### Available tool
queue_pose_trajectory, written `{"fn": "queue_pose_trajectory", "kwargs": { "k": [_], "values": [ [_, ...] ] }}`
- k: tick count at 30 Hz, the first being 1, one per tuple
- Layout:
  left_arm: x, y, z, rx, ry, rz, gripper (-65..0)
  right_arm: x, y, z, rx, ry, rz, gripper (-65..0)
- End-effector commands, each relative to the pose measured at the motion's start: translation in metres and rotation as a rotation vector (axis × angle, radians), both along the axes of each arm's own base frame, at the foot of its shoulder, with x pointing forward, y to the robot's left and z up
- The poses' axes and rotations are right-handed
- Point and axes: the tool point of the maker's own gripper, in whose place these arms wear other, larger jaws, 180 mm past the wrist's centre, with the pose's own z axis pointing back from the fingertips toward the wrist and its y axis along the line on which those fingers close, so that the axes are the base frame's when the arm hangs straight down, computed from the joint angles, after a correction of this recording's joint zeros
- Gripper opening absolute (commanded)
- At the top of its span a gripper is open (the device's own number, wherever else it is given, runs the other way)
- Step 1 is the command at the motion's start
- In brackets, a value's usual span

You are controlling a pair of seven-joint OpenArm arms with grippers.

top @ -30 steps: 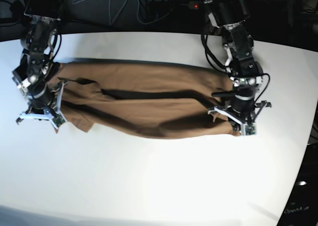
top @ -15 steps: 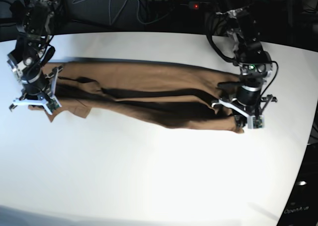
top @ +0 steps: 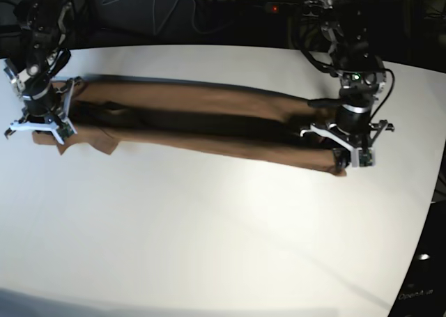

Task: Fold the T-shirt properly
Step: 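Lift both gripped edges and fold them over the shirt's middle, then lower the narrow folded strip onto the table with both grippers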

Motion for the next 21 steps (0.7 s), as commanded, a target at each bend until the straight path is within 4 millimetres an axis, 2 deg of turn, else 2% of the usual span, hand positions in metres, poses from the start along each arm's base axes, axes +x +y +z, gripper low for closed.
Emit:
{"fn": "queue_pose_trajectory", "kwargs": {
  "k": [1,5,11,16,21],
  "values": [
    [0.002,-0.002,0.012,0.007,-0.043,-0.016,-61.3,0.004,-0.002,0.010,-0.014,-0.033,0.004,-64.1],
    [-0.006,-0.009,0.012,0.016,-0.037,-0.069,-61.3,-0.005,-0.003,0.004,-0.015,-0.007,0.002,-64.1],
    [-0.021,0.012,0.000,0.021,0.001,-0.014,-61.3,-0.018,-0.007,-0.003,-0.017,0.023,-0.011,-64.1],
    [-0.032,0.018,-0.004,0.005,0.012,-0.014,-61.3,-0.026,-0.004,-0.010,-0.002,0.042,-0.019,-64.1],
    [-0.034,0.021,-0.006,-0.009,0.015,-0.016,-61.3,-0.027,-0.003,-0.013,0.004,0.049,-0.023,-64.1]
  ]
}}
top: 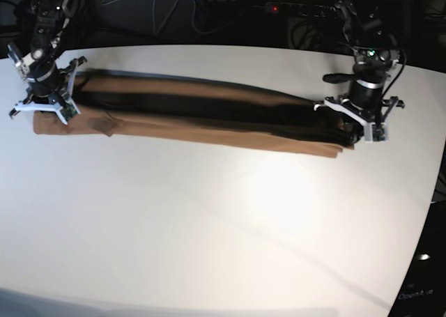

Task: Fold the T-shirt properly
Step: 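Lower the narrow folded strip onto the table with both grippers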

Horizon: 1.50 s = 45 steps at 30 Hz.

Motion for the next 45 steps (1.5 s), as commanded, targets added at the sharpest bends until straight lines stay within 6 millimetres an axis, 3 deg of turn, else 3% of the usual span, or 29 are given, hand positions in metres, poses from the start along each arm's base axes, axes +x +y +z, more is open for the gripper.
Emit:
{"fn": "queue_pose_trajectory", "kwargs": {
  "k": [1,10,21,26,28,33,35,38,45],
  "values": [
    [0.004,0.000,0.007,-0.004,-0.041,-0.002,-61.3,0.006,-0.005,0.010,-0.017,-0.032,0.002,-64.1],
    [-0.011,0.005,-0.038,-0.037,0.074,-0.005,-61.4,-0.009,-0.008,-0.024,0.027,0.051,-0.025,-64.1],
    [0.010,0.006,-0.026,-0.030,0.032,-0.007,-61.3,-0.021,0.005,-0.058,0.147,0.073,-0.044,-63.7],
    [0.009,0.006,-0.027,-0.030,0.038,-0.006,-59.8,-0.022,0.003,-0.059,0.146,0.077,-0.045,-63.0],
    [0.009,0.008,-0.026,-0.019,0.039,-0.014,-52.7,-0.022,0.000,-0.058,0.134,0.082,-0.045,-57.6],
    [0.007,0.011,-0.026,-0.019,0.037,-0.010,-23.3,-0.024,-0.013,-0.053,0.121,0.065,-0.076,-36.7],
    [0.003,0.011,-0.029,-0.017,0.048,-0.013,-15.9,-0.024,-0.015,-0.051,0.118,0.059,-0.084,-33.8],
    [0.004,0.010,-0.028,-0.017,0.045,-0.017,-14.4,-0.016,-0.017,-0.044,0.107,0.037,-0.083,-33.5],
    [0.007,0.010,-0.023,-0.013,0.031,-0.017,-14.4,-0.010,-0.033,-0.004,0.049,-0.066,-0.118,-33.5]
  ]
}}
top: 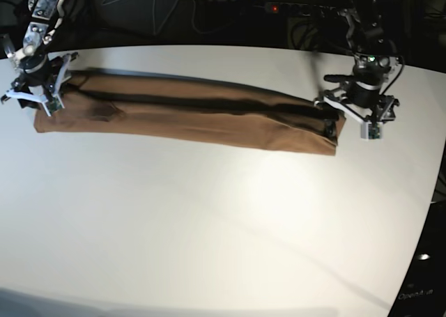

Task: Fold the T-shirt properly
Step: 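Lower the narrow folded strip onto the table with both grippers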

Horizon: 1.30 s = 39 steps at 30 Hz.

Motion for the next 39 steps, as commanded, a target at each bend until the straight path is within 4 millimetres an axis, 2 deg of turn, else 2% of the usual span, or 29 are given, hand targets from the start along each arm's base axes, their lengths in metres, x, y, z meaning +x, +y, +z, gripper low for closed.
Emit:
{"fn": "queue_pose_trajectory", "kwargs": {
  "k": [1,10,12,16,29,31,39],
  "values": [
    [0.008,0.001,0.014,0.002,-0.056,-0.002,-14.4,0.007,-0.004,0.016,-0.022,-0.052,0.001,-33.5],
    [0.007,0.004,0.014,0.006,-0.055,0.003,-14.4,0.007,-0.020,0.045,-0.076,-0.118,-0.039,-34.1],
    [0.006,0.004,0.014,0.007,-0.053,0.003,-14.4,0.009,-0.018,0.049,-0.077,-0.129,-0.039,-39.9],
    [0.008,0.005,0.022,0.018,-0.072,0.002,-14.4,0.011,-0.010,0.046,-0.054,-0.141,-0.044,-64.6],
    [0.009,0.007,0.035,0.039,-0.100,-0.001,-14.4,0.030,0.028,0.036,0.004,-0.138,0.052,-64.1],
    [0.008,0.007,0.038,0.045,-0.107,-0.002,-14.4,0.036,0.028,0.037,0.010,-0.149,0.051,-64.1],
    [0.013,0.008,0.056,0.067,-0.148,-0.007,-14.3,0.054,0.014,0.008,0.057,-0.106,0.019,-64.1]
  ]
}}
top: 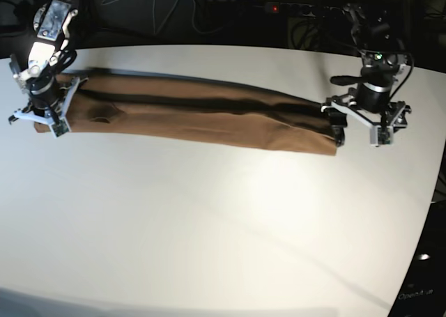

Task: Fold the T-shirt properly
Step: 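Lower the narrow folded strip onto the table with both grippers, then open the left gripper and regrasp the strip's hem end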

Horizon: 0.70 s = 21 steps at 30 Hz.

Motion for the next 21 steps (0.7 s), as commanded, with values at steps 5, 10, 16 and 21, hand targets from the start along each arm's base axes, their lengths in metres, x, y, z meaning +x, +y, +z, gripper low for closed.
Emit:
{"fn": "queue_pose_trajectory", "kwargs": {
  "k": [5,10,16,21],
  "values": [
    [0.008,0.001,0.015,0.008,-0.056,-0.003,-14.2,0.010,-0.009,0.002,0.001,-0.023,-0.004,-64.1],
    [0.006,0.001,0.010,0.003,-0.042,-0.002,-14.2,0.010,-0.007,-0.005,0.022,-0.012,-0.008,-64.1],
    [0.005,0.004,0.002,0.006,-0.018,-0.006,-14.1,0.011,-0.007,-0.032,0.077,0.041,-0.031,-64.3],
    [0.003,0.010,-0.009,0.017,0.044,-0.016,-14.0,0.011,-0.006,-0.034,0.083,0.046,-0.033,-64.3]
  ]
}}
